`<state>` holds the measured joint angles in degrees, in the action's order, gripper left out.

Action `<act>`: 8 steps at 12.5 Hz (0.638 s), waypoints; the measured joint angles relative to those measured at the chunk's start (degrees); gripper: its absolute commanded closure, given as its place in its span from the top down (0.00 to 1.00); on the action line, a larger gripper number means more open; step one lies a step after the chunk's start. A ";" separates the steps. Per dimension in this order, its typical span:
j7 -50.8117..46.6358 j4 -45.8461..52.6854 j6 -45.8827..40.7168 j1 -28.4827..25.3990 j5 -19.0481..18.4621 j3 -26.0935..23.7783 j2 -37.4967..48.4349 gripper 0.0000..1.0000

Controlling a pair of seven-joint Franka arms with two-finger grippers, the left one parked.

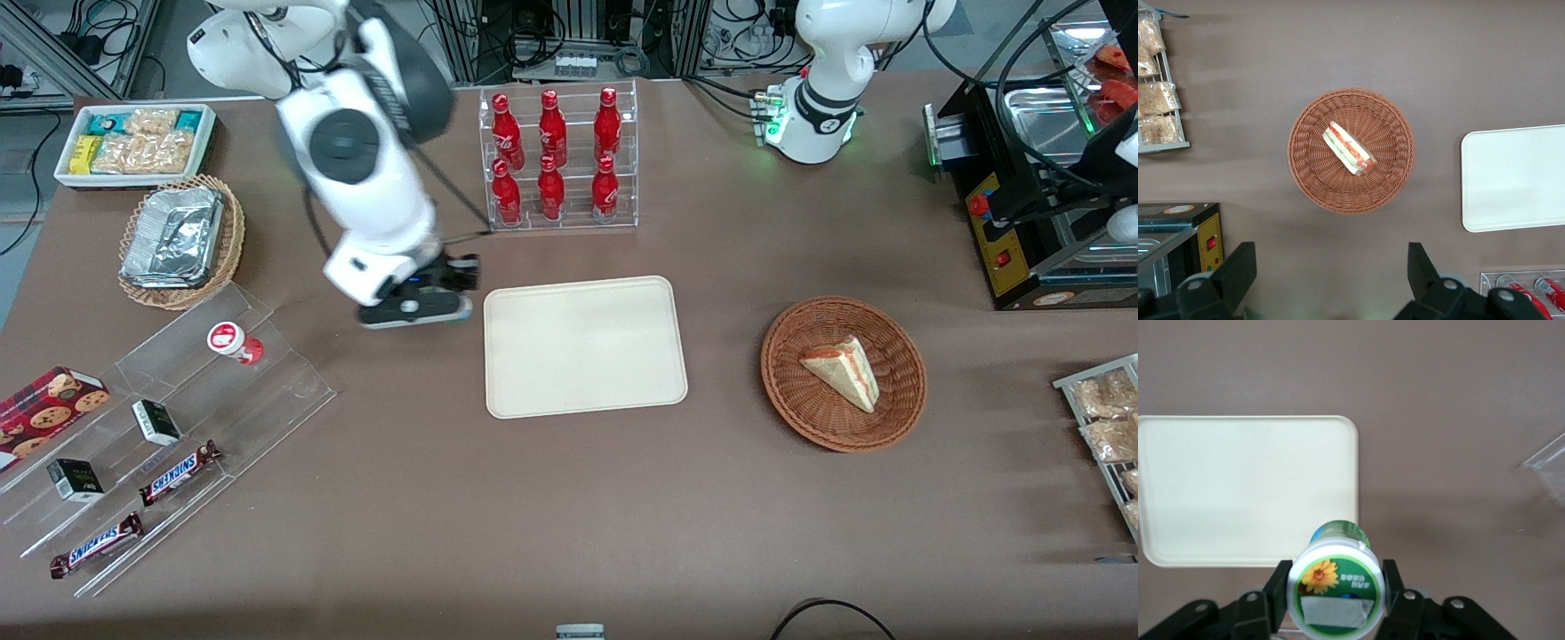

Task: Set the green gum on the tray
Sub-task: 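Lift the gum bottle and carry it over the cream tray, then lower the gum bottle onto the tray and open the right gripper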

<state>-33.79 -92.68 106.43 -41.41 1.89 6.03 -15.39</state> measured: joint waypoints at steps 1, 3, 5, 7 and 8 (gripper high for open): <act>-4.37 2.74 0.07 -2.31 0.00 0.02 -3.23 0.00; -11.76 7.13 1.50 -6.33 -0.01 0.06 -9.33 0.00; -15.60 8.87 4.74 -8.95 -0.02 0.14 -13.71 0.00; -17.41 9.24 7.80 -10.12 -0.02 0.19 -16.57 0.00; -17.75 9.31 9.31 -10.35 -0.02 0.21 -17.71 0.00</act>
<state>-51.54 -83.36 115.75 -51.75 1.87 6.24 -33.11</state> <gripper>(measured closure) 0.405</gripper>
